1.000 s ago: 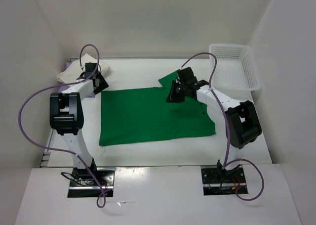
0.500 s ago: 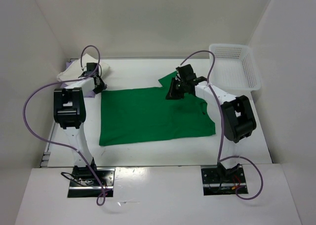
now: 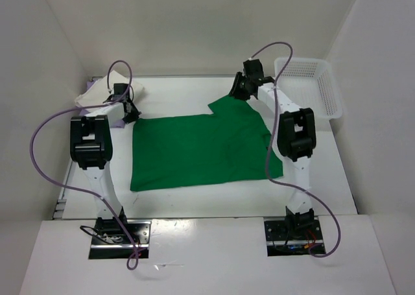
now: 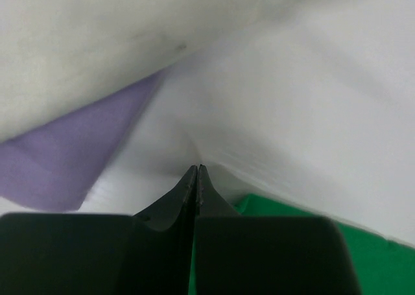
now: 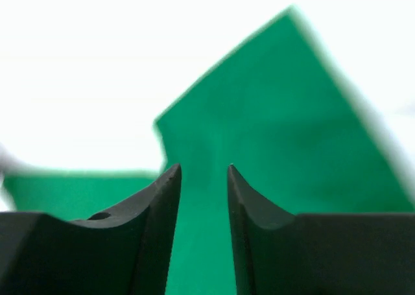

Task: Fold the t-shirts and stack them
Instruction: Grap the side of the flattened tshirt furthest away from the robot with both arms

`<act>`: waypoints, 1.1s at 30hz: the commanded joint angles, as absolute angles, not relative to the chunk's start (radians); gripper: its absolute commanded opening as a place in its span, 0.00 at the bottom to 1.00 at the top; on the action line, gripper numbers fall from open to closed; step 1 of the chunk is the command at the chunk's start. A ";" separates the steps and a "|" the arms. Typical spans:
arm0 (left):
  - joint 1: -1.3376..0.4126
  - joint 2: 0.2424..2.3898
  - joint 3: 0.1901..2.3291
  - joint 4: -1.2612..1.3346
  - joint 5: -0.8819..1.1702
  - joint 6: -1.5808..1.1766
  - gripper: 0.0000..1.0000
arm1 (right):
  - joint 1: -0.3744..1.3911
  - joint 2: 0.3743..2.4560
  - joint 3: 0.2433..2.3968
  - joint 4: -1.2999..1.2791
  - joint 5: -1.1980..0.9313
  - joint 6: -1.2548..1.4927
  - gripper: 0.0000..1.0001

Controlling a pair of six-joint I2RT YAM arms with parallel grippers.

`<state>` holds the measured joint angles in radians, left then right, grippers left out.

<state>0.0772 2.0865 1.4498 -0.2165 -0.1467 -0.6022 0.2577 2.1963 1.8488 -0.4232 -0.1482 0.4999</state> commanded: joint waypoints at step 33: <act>0.081 1.928 1.348 -0.183 -0.005 -0.629 0.00 | 0.264 2.879 2.830 -0.729 0.101 0.410 0.14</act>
